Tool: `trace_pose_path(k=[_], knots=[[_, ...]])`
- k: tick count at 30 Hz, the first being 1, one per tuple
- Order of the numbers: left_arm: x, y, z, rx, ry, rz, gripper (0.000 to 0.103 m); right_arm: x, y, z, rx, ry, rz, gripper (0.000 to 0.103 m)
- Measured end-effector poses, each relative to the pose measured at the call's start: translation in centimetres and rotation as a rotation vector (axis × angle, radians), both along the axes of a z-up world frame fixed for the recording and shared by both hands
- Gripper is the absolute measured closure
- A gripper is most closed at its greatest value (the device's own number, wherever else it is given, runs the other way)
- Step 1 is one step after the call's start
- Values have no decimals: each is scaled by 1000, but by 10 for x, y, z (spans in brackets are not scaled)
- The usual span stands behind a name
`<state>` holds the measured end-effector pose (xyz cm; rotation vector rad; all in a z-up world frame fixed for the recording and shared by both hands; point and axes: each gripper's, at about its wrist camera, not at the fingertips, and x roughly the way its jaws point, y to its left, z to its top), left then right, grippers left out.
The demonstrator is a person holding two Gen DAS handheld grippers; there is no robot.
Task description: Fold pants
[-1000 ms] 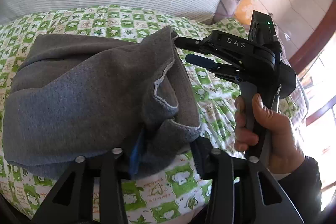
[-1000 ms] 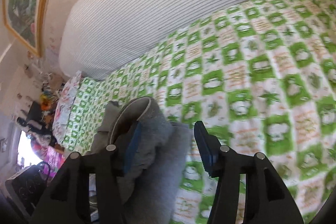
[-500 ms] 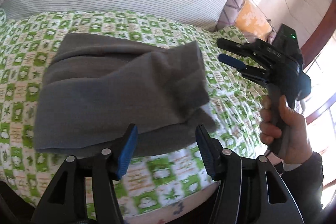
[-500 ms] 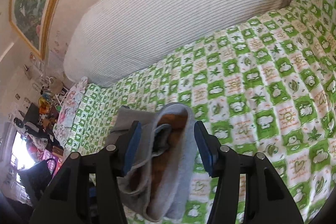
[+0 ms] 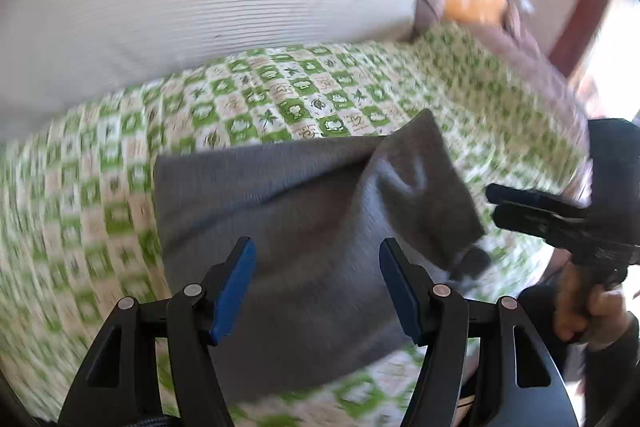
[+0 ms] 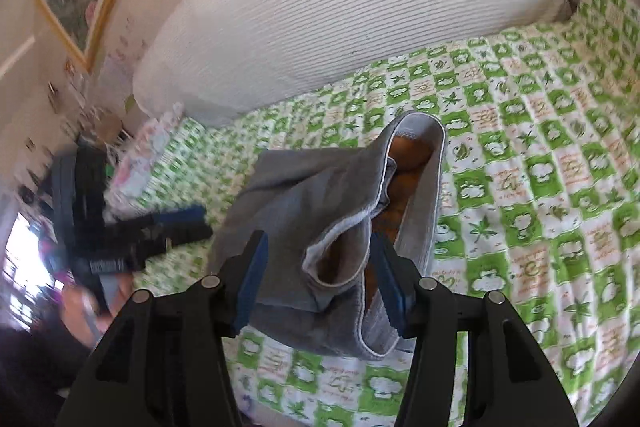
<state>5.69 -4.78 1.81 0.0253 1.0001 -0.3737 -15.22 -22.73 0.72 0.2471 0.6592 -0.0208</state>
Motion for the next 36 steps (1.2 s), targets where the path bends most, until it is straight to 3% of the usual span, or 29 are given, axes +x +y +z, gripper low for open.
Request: trace_pose_path(k=[4, 7, 10, 15, 19, 21, 29, 31, 33, 35, 36], knots=[[22, -9, -7, 126, -8, -77, 38, 5, 9, -4, -55, 16, 4, 48], [42, -7, -16, 177, 16, -84, 38, 6, 15, -4, -121, 21, -4, 48], [56, -8, -20, 173, 40, -130, 38, 6, 19, -4, -151, 21, -3, 48], [71, -41, -15, 187, 40, -328, 38, 10, 22, -11, -171, 35, 5, 48], [87, -75, -19, 250, 58, -440, 38, 13, 20, -16, -175, 31, 2, 49], [98, -86, -23, 275, 65, -457, 38, 13, 20, -17, -167, 22, 0, 50], [119, -85, -34, 231, 171, -535, 38, 4, 31, -9, -204, -39, 4, 50], [123, -87, -41, 230, 203, -551, 38, 9, 35, -14, -187, -10, 23, 55], [124, -92, -49, 229, 233, -563, 38, 15, 34, -23, -161, 22, 23, 79], [123, -100, -54, 234, 248, -575, 38, 18, 28, -32, -138, 45, 5, 95], [121, -104, -55, 241, 244, -582, 41, 17, 24, -35, -121, 49, -7, 96]])
